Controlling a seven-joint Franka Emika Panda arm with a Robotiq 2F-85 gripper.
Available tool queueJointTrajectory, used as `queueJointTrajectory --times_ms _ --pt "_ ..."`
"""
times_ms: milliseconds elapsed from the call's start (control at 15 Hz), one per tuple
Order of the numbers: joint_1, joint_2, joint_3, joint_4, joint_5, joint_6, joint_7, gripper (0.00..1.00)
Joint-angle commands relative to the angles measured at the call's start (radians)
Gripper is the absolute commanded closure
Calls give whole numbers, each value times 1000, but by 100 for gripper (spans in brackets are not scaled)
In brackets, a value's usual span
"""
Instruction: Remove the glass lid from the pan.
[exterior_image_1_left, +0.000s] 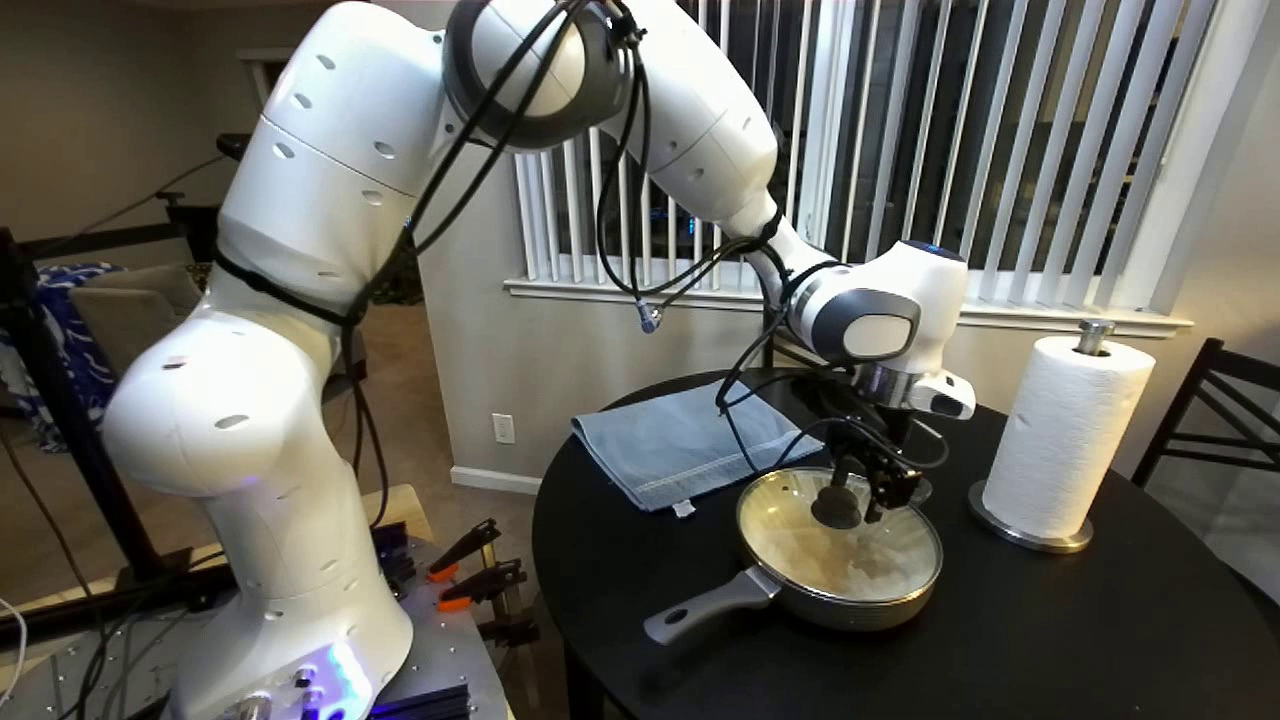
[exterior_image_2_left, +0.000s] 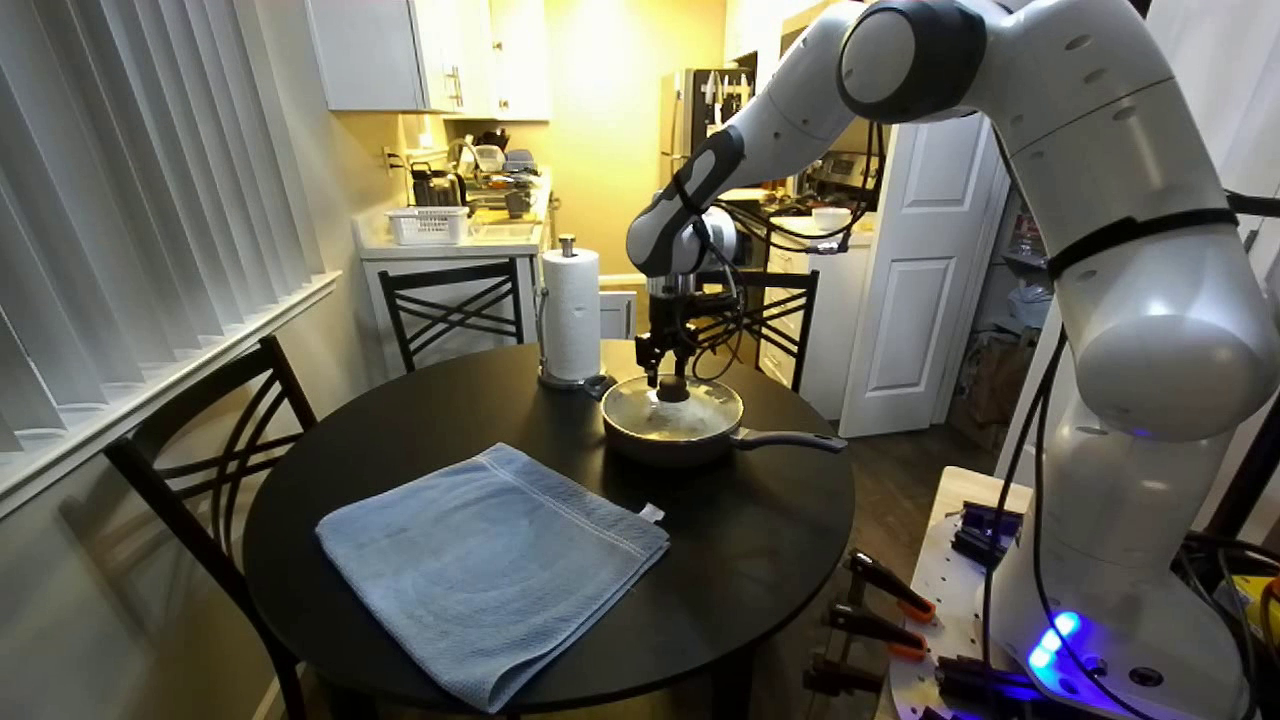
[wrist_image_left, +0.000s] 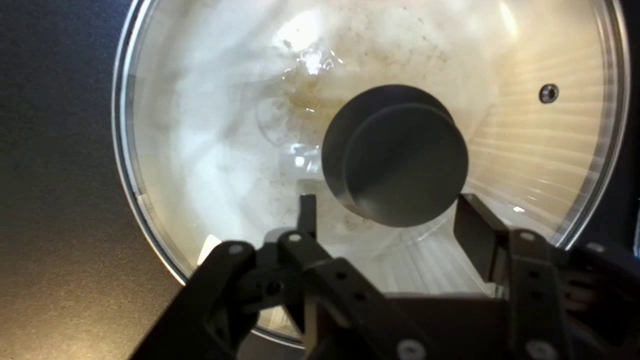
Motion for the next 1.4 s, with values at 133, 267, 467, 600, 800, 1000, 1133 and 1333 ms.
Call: queueJointTrajectory --times_ms 133,267,467,600,800,1000,1133,1333 --pt "4 -2 -6 12 -11 -25 54 10" --pt "6 -4 -8 7 -15 -27 59 2" --pt "13 -12 -14 -6 -28 -17 66 0" --pt "11 -19 -16 -15 -27 -20 67 0" --pt "10 -23 -18 -24 -28 -36 66 0" --pt "13 -31 -22 -37 -34 -60 63 0" --pt "15 -34 -21 -42 -39 -65 58 0" --pt "18 -39 -19 -53 -48 -62 49 0"
